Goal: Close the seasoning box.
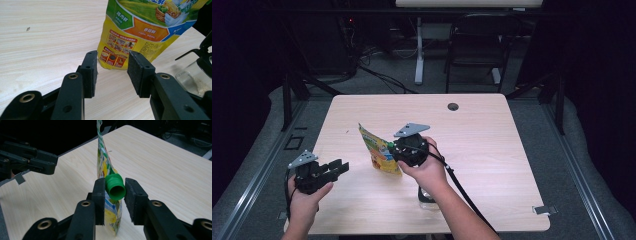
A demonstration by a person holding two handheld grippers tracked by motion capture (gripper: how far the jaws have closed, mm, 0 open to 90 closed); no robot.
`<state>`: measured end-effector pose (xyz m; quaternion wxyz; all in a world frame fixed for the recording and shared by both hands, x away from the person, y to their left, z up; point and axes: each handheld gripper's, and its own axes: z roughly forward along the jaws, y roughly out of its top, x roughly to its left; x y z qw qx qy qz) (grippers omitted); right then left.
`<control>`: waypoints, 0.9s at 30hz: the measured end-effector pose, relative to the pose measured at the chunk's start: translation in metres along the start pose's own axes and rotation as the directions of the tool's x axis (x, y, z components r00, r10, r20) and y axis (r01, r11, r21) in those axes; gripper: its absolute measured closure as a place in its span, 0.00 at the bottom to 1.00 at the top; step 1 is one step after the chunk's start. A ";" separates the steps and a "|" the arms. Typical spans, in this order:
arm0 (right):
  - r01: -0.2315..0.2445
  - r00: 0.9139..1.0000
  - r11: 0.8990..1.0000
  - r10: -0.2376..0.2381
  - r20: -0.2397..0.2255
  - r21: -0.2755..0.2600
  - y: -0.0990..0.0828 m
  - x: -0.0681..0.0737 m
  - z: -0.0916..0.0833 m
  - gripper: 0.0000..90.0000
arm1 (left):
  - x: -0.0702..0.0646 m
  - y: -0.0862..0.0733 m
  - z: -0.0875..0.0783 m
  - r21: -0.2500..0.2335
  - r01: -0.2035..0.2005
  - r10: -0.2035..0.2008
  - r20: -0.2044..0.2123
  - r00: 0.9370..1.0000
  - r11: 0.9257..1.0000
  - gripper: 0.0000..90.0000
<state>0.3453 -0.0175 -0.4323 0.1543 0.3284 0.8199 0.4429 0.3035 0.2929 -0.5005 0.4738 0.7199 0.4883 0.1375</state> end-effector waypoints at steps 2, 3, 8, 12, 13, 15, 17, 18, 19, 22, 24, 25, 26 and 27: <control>0.003 1.000 1.000 -0.003 -0.010 0.004 0.000 0.000 0.001 0.81 | 0.000 0.000 0.000 0.000 0.000 0.000 0.001 1.000 1.000 0.67; 0.003 1.000 1.000 -0.003 -0.012 0.005 0.000 0.000 0.000 0.81 | 0.000 0.000 -0.001 0.000 0.000 0.000 0.000 1.000 1.000 0.67; 0.006 1.000 1.000 -0.006 -0.029 0.002 -0.001 0.002 -0.001 0.81 | 0.000 0.000 0.000 0.000 0.001 -0.001 -0.001 1.000 1.000 0.67; 0.004 0.999 1.000 -0.004 -0.042 -0.003 -0.002 0.004 -0.004 0.83 | 0.000 0.000 -0.001 -0.004 0.005 -0.005 0.002 1.000 1.000 0.67; 0.004 0.999 1.000 -0.004 -0.042 -0.003 -0.002 0.004 -0.004 0.83 | 0.000 0.000 -0.001 -0.004 0.007 -0.007 0.002 1.000 1.000 0.67; 0.011 0.999 1.000 -0.011 -0.047 0.000 -0.003 0.006 -0.005 0.83 | 0.001 0.000 -0.001 -0.003 0.005 -0.005 0.001 1.000 1.000 0.67; 0.014 0.999 1.000 -0.014 -0.053 0.006 -0.005 0.009 -0.009 0.83 | 0.001 0.000 -0.001 -0.004 0.006 -0.006 0.001 1.000 1.000 0.67; 0.014 0.999 1.000 -0.014 -0.053 0.006 -0.005 0.009 -0.009 0.83 | 0.001 0.000 -0.001 -0.004 0.006 -0.006 0.001 1.000 1.000 0.67; 0.018 0.998 1.000 -0.018 -0.055 0.009 -0.007 0.011 -0.013 0.83 | 0.001 0.000 -0.001 -0.004 0.007 -0.007 0.001 1.000 1.000 0.67; 0.022 0.998 1.000 -0.022 -0.064 0.006 -0.011 0.012 -0.019 0.83 | 0.001 0.000 -0.002 -0.005 0.004 -0.004 0.000 1.000 1.000 0.67; 0.022 0.997 1.000 -0.022 -0.075 0.004 -0.015 0.012 -0.023 0.83 | 0.001 0.000 -0.001 -0.005 0.004 -0.004 -0.001 1.000 1.000 0.67; 0.020 0.997 1.000 -0.019 -0.078 0.003 -0.017 0.011 -0.026 0.83 | 0.001 0.000 -0.001 -0.006 0.007 -0.007 -0.001 1.000 1.000 0.67; 0.021 0.996 1.000 -0.021 -0.085 0.005 -0.019 0.012 -0.030 0.83 | 0.001 0.000 -0.001 -0.005 0.005 -0.005 -0.001 1.000 1.000 0.67; 0.028 0.996 1.000 -0.027 -0.088 0.008 -0.021 0.012 -0.034 0.83 | 0.001 0.000 -0.001 -0.004 0.004 -0.004 -0.001 1.000 1.000 0.67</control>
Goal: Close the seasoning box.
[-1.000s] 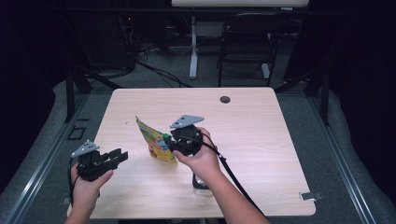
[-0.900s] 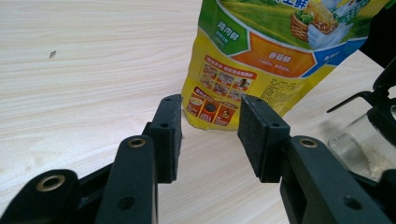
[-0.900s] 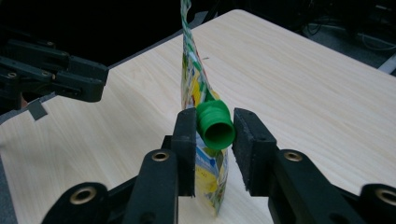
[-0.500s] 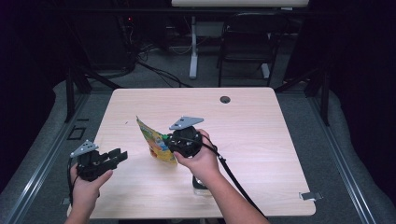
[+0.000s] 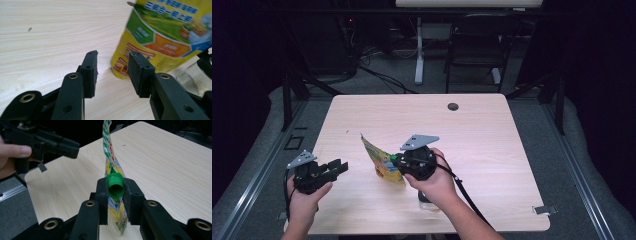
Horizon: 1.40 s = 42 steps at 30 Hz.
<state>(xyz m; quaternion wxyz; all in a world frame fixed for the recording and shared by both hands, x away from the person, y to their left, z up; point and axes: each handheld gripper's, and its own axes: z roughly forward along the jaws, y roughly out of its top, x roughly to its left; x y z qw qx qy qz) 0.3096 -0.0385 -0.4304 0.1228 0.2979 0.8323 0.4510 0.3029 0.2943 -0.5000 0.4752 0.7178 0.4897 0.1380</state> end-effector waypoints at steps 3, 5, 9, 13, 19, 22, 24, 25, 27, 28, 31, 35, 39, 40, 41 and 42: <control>0.010 1.000 1.000 -0.010 -0.014 0.004 -0.008 0.004 -0.013 0.83 | 0.000 0.000 0.000 -0.002 0.004 -0.004 0.002 1.000 1.000 0.68; 0.016 1.000 1.000 -0.015 -0.018 0.009 -0.012 0.005 -0.018 0.83 | 0.000 0.000 0.000 0.001 0.003 -0.003 0.005 1.000 1.000 0.69; 0.024 0.999 1.000 -0.024 -0.034 0.018 -0.017 0.005 -0.027 0.83 | -0.001 0.000 0.000 0.003 0.005 -0.005 0.006 1.000 1.000 0.69; 0.024 0.999 0.999 -0.024 -0.036 0.023 -0.018 0.005 -0.031 0.83 | -0.001 0.000 0.000 0.002 0.005 -0.005 0.007 1.000 1.000 0.69; 0.016 0.999 0.999 -0.015 -0.029 0.035 -0.017 0.005 -0.031 0.82 | 0.000 -0.001 0.000 0.003 0.008 -0.008 0.006 1.000 1.000 0.68; 0.018 0.999 0.999 -0.017 -0.027 0.030 -0.015 0.007 -0.029 0.78 | 0.001 -0.001 0.000 0.006 0.007 -0.007 0.008 1.000 1.000 0.68; 0.033 0.999 0.999 -0.032 -0.018 0.036 -0.012 0.008 -0.028 0.78 | 0.001 -0.001 0.000 0.007 0.008 -0.008 0.009 1.000 1.000 0.68; 0.036 0.999 0.999 -0.035 -0.016 0.032 -0.010 0.010 -0.026 0.78 | 0.001 -0.001 0.000 0.002 0.010 -0.010 0.008 1.000 1.000 0.68; 0.033 0.999 0.999 -0.032 -0.018 0.027 -0.007 0.011 -0.025 0.78 | 0.000 -0.001 0.000 0.002 0.011 -0.011 0.008 1.000 1.000 0.68; 0.035 0.999 0.999 -0.034 -0.021 0.026 -0.005 0.012 -0.024 0.78 | 0.000 -0.001 0.000 0.002 0.012 -0.012 0.009 1.000 1.000 0.68; 0.056 0.998 0.998 -0.055 -0.018 0.028 0.004 0.015 -0.021 0.78 | 0.001 -0.001 0.000 0.006 0.008 -0.009 0.011 1.000 1.000 0.68; 0.059 0.998 0.998 -0.059 -0.024 0.022 0.016 0.019 -0.012 0.80 | 0.000 -0.001 0.000 0.006 0.008 -0.008 0.011 1.000 1.000 0.68; 0.073 0.997 0.996 -0.072 -0.028 0.044 0.026 0.021 0.001 0.82 | 0.001 -0.001 0.001 0.008 0.007 -0.007 0.012 1.000 1.000 0.68; 0.076 0.997 0.996 -0.075 -0.028 0.049 0.028 0.022 0.004 0.83 | 0.001 -0.001 0.001 0.008 0.008 -0.008 0.013 1.000 1.000 0.68; 0.079 0.997 0.995 -0.077 -0.027 0.060 0.032 0.023 0.009 0.83 | 0.001 -0.001 0.001 0.008 0.007 -0.008 0.013 1.000 1.000 0.68; 0.079 0.997 0.995 -0.077 -0.027 0.060 0.032 0.023 0.009 0.83 | 0.001 -0.001 0.001 0.008 0.008 -0.008 0.013 1.000 1.000 0.68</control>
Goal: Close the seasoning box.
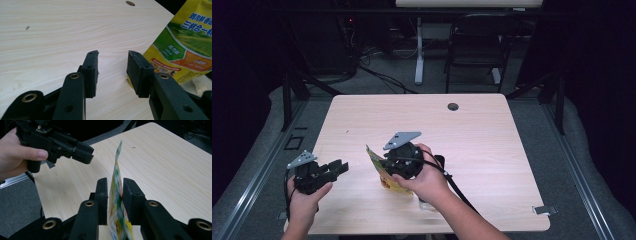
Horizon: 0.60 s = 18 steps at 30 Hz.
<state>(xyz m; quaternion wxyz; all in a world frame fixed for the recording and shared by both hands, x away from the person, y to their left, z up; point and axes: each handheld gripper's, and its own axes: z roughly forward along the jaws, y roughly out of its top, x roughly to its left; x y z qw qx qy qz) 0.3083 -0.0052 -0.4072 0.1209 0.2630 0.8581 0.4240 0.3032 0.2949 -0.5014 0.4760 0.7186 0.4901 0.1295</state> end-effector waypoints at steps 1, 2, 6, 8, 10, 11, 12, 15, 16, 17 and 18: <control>-0.001 1.000 1.000 0.001 -0.004 0.003 0.005 0.000 0.004 0.84 | 0.000 0.000 0.000 0.000 0.000 0.000 0.001 1.000 1.000 0.68; -0.001 1.000 1.000 0.001 -0.004 0.003 0.005 0.000 0.004 0.84 | 0.000 0.000 0.000 0.000 0.000 0.000 0.001 1.000 1.000 0.68; -0.006 1.000 1.000 0.007 -0.006 0.017 0.012 -0.001 0.012 0.86 | 0.000 0.000 0.000 0.000 -0.001 0.001 0.003 1.000 1.000 0.68; -0.009 1.000 1.000 0.010 -0.006 0.025 0.014 -0.002 0.016 0.87 | 0.000 0.000 0.000 -0.003 0.002 -0.002 0.004 1.000 1.000 0.69; -0.015 1.000 1.000 0.015 -0.005 0.028 0.015 -0.002 0.020 0.87 | 0.000 0.000 0.000 -0.008 0.005 -0.005 0.005 1.000 1.000 0.69; -0.015 1.000 0.999 0.016 -0.006 0.037 0.016 -0.004 0.023 0.87 | 0.001 0.000 0.000 -0.009 0.004 -0.004 0.004 1.000 1.000 0.69; -0.015 1.000 0.999 0.016 -0.006 0.037 0.016 -0.004 0.023 0.87 | 0.001 0.000 0.000 -0.009 0.004 -0.004 0.004 1.000 1.000 0.69; -0.029 1.000 0.998 0.028 0.003 0.047 0.016 -0.007 0.029 0.88 | 0.001 0.000 -0.001 -0.008 0.002 -0.002 0.006 1.000 1.000 0.69; -0.029 1.000 0.998 0.028 0.003 0.047 0.016 -0.007 0.029 0.88 | 0.001 0.000 -0.001 -0.008 0.002 -0.002 0.006 1.000 1.000 0.69; -0.031 1.000 0.998 0.030 0.002 0.058 0.017 -0.008 0.031 0.88 | 0.001 0.000 -0.001 -0.008 0.002 -0.002 0.006 1.000 1.000 0.69; -0.031 1.000 0.998 0.030 0.002 0.058 0.017 -0.008 0.031 0.88 | 0.000 0.000 -0.001 -0.007 0.003 -0.003 0.006 1.000 1.000 0.69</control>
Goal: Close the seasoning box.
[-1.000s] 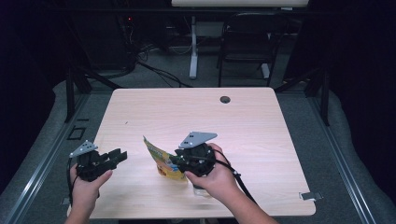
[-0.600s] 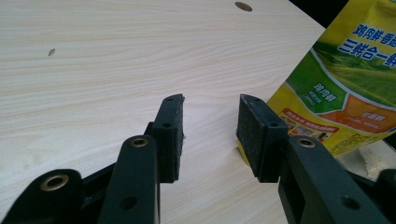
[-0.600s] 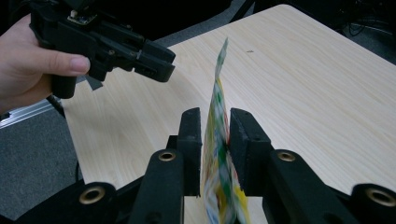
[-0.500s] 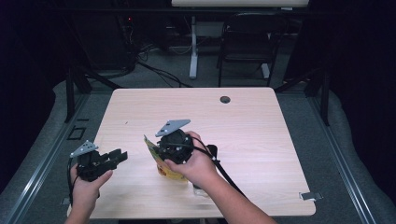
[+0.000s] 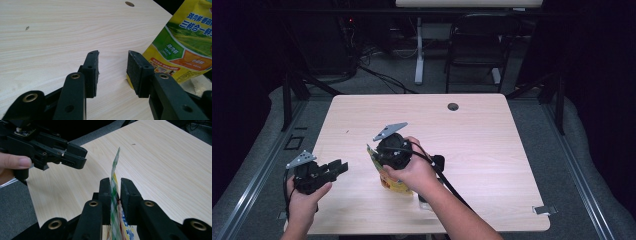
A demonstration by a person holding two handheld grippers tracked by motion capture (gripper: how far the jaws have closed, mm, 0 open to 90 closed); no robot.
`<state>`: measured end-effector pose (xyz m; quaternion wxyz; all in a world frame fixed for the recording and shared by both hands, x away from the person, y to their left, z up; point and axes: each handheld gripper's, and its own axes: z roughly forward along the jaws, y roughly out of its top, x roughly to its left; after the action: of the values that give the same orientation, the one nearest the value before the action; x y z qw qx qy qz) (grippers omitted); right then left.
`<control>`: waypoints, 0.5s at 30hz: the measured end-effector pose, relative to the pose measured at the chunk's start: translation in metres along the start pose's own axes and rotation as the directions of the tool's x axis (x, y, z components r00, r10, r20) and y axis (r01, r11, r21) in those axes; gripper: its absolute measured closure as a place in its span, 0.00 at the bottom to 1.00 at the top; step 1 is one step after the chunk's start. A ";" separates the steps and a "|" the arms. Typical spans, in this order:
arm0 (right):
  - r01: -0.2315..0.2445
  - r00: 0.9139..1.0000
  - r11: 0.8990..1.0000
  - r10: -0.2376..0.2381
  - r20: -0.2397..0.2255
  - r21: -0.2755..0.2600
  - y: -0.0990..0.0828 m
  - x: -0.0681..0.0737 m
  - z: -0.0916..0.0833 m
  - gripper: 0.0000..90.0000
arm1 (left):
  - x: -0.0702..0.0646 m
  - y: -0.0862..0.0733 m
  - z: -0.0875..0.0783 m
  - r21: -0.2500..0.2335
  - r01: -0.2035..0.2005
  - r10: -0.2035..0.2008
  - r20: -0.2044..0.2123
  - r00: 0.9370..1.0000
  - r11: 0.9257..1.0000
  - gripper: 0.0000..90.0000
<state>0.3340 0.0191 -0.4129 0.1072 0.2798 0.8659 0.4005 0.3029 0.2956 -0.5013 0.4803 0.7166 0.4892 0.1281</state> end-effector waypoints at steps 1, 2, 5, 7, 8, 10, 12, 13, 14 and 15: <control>0.001 1.000 1.000 -0.001 -0.002 0.004 0.000 0.000 0.002 0.89 | 0.000 0.000 0.000 0.001 -0.003 0.003 -0.003 1.000 1.000 0.69; 0.001 1.000 1.000 -0.001 -0.002 0.004 0.000 0.000 0.002 0.89 | 0.000 0.000 0.000 0.001 -0.004 0.004 -0.003 1.000 1.000 0.69; 0.002 1.000 1.000 -0.002 0.001 0.006 0.001 0.000 0.004 0.91 | 0.000 0.000 0.001 0.003 -0.001 0.001 -0.001 1.000 1.000 0.69; -0.002 1.000 1.000 0.002 0.007 0.003 0.001 0.000 0.004 0.94 | 0.000 0.000 0.001 0.002 0.000 0.000 0.000 1.000 1.000 0.69; 0.004 1.000 1.000 -0.004 0.009 0.008 0.002 -0.001 0.004 0.96 | 0.000 0.000 0.001 0.004 0.001 -0.001 0.002 1.000 1.000 0.69; 0.007 1.000 1.000 -0.007 0.010 0.010 0.002 -0.001 0.003 0.99 | 0.000 0.000 0.001 0.007 -0.004 0.004 0.004 1.000 1.000 0.69; 0.016 1.000 1.000 -0.016 0.019 0.015 0.003 -0.001 0.003 1.00 | -0.001 -0.001 0.001 0.007 -0.005 0.005 0.003 1.000 1.000 0.69; 0.016 1.000 1.000 -0.016 0.017 0.016 0.003 -0.002 0.003 1.00 | -0.001 -0.001 0.001 0.008 -0.005 0.005 0.004 1.000 1.000 0.69; 0.019 1.000 1.000 -0.019 0.019 0.016 0.003 -0.002 0.003 1.00 | -0.001 -0.001 0.001 0.008 -0.005 0.005 0.005 1.000 1.000 0.69; 0.020 1.000 1.000 -0.020 0.023 0.014 0.003 -0.002 0.003 1.00 | -0.001 -0.001 0.002 0.006 -0.003 0.003 0.005 1.000 1.000 0.69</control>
<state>0.3374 0.0211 -0.4127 0.1192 0.2766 0.8702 0.3900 0.3029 0.2935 -0.5025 0.4793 0.7190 0.4873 0.1255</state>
